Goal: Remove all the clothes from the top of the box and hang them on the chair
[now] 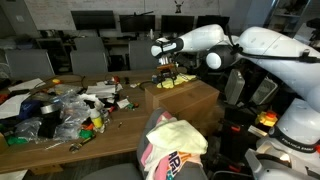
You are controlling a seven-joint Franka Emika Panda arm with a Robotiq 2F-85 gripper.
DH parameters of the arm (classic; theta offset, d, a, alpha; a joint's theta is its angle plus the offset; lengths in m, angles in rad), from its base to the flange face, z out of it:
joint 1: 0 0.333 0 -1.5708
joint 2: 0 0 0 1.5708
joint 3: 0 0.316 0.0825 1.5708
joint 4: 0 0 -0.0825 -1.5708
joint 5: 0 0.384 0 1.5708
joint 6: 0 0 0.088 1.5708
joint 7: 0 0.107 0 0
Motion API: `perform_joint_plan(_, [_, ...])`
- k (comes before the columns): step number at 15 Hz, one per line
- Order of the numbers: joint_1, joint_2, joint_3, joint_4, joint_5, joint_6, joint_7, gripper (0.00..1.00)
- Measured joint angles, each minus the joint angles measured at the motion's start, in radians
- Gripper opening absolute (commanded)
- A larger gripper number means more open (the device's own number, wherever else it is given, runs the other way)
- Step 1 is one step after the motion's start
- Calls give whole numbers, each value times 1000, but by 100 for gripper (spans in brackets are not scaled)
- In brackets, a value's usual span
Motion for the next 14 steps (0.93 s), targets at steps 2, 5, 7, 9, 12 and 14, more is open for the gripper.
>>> perform_joint_plan(2, [4,5,-9,7,-3,10,40,100])
perform_joint_plan(5, [10,14,-22,18,-18,34,101,100])
perform_joint_plan(7, [16,16,-33,19,-30,40,138,100])
perform_joint_plan(9, [21,16,-41,20,-38,40,170,75])
perform_joint_plan(12, [26,16,-48,20,-39,40,198,56])
perform_joint_plan(14, [28,16,-49,24,-39,40,209,42])
